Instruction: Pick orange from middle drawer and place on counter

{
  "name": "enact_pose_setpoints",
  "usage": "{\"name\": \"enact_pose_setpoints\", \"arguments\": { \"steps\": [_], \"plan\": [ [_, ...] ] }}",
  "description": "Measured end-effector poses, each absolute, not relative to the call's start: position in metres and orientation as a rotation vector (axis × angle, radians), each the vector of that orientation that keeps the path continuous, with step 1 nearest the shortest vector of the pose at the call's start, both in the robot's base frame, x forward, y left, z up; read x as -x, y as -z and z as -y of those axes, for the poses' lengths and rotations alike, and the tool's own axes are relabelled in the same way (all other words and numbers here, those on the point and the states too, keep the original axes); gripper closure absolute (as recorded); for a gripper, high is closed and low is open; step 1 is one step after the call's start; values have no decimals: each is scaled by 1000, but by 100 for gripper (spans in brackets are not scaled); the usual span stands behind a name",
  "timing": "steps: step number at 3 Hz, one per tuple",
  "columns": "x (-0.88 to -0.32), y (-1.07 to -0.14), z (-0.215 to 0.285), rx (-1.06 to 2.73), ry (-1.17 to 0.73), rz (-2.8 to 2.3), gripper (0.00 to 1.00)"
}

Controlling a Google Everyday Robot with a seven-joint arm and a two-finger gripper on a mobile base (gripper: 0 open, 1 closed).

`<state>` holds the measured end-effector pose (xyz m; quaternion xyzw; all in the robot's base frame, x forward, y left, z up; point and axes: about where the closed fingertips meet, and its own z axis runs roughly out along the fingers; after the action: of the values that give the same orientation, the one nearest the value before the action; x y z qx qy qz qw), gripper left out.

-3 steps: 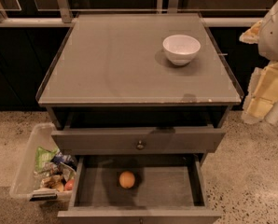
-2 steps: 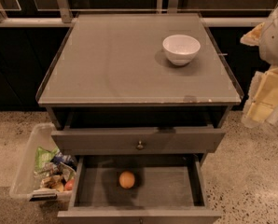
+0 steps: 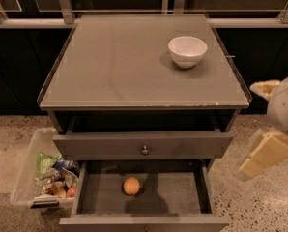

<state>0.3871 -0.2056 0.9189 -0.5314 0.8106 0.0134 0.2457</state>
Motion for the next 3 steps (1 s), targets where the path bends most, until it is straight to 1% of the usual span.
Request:
{"name": "enact_pose_setpoints", "arguments": {
  "steps": [2,3],
  "plan": [
    [-367,-771,195,1231,-309,-2347,0],
    [-370,-742,189,1219,-332,-2416,0]
  ]
}}
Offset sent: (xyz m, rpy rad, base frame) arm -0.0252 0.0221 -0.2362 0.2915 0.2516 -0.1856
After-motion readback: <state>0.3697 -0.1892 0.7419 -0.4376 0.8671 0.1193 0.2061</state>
